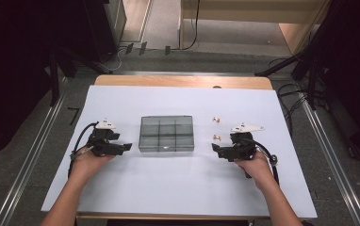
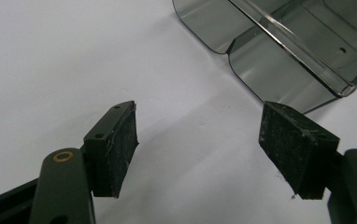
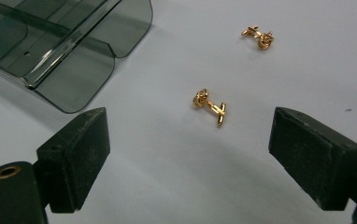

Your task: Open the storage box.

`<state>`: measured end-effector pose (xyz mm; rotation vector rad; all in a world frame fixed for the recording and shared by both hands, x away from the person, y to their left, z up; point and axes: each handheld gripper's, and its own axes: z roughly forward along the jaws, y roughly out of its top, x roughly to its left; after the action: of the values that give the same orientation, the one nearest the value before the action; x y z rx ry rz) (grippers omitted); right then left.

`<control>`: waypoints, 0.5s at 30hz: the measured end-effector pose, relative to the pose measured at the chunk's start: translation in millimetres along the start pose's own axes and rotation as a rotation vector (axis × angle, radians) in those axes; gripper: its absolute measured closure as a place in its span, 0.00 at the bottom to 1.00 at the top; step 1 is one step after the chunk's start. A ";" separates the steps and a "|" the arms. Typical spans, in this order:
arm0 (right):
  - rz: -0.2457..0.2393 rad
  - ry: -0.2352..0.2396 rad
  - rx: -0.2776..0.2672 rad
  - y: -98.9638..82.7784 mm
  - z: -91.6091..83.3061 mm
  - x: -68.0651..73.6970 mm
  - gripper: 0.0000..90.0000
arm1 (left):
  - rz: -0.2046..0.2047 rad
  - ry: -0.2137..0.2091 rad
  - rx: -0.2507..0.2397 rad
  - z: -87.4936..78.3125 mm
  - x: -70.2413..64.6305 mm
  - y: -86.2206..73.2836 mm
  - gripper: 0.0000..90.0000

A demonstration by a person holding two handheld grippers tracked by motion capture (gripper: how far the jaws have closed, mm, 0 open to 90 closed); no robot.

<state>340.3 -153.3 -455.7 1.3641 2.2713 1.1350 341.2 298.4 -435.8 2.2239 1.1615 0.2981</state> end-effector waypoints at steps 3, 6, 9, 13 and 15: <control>-0.019 -0.024 0.014 2.8 0.4 5.0 0.15 | 0.000 -0.016 -0.012 -2.2 -0.1 -1.2 0.40; -0.030 -0.034 0.001 3.8 -0.1 7.3 0.15 | 0.007 -0.035 -0.025 -5.7 -0.1 -1.5 0.42; -0.020 0.006 -0.013 4.6 -2.5 8.0 0.15 | -0.031 -0.065 -0.021 -9.0 -0.3 1.5 0.50; -0.049 0.044 -0.034 5.7 -5.8 8.8 0.16 | -0.012 -0.069 -0.038 -10.2 -2.6 1.6 0.54; -0.073 0.049 -0.045 5.8 -7.7 10.8 0.21 | -0.002 -0.076 -0.053 -11.7 -3.2 2.5 0.55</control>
<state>333.9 -146.6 -444.6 1.2394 2.2949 1.2012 335.6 299.6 -424.8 2.1691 1.1027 0.2388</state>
